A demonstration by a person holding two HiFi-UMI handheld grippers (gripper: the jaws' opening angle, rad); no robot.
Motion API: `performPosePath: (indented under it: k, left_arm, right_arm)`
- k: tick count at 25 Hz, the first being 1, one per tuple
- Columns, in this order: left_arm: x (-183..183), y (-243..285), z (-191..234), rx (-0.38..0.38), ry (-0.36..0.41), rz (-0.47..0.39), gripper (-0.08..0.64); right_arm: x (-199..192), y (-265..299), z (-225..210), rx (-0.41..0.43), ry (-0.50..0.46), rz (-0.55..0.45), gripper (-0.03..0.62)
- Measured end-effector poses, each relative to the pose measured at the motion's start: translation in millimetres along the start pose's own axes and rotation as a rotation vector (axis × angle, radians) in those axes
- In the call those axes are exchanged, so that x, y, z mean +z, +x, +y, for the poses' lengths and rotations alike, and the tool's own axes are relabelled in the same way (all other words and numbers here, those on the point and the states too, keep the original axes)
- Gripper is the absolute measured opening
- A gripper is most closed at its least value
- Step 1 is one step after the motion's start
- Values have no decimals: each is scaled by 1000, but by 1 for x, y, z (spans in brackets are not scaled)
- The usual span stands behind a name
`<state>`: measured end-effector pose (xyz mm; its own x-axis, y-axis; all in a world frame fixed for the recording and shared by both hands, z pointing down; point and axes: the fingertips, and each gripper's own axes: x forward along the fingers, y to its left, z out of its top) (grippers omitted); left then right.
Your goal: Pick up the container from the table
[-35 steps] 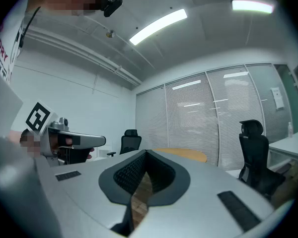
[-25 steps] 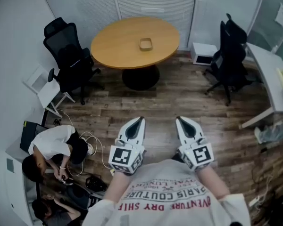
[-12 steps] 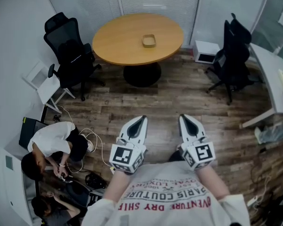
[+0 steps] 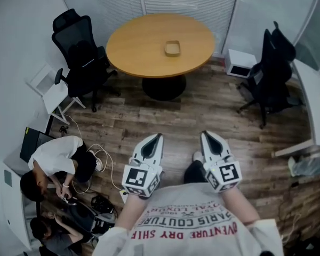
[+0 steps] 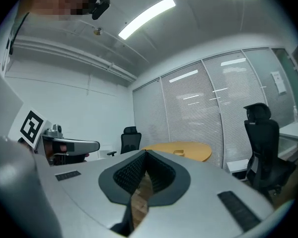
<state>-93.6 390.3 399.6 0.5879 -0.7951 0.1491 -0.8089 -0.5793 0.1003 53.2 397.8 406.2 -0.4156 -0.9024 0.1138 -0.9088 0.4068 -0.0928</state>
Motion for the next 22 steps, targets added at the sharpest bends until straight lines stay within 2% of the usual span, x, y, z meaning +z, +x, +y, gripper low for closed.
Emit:
performPosePath:
  k: [5, 10, 16, 22]
  left_arm:
    - [15, 70, 13, 70, 8, 10, 2]
    - [30, 141, 21, 126, -10, 19, 2]
    - [55, 227, 21, 167, -1, -9, 0]
    - [58, 281, 31, 202, -28, 16, 1]
  right_arm:
    - [7, 55, -56, 83, 25, 23, 2]
    - [22, 106, -113, 153, -2, 40, 2]
    - [48, 153, -184, 205, -80, 26, 2]
    - [51, 189, -230, 218, -62, 45, 2]
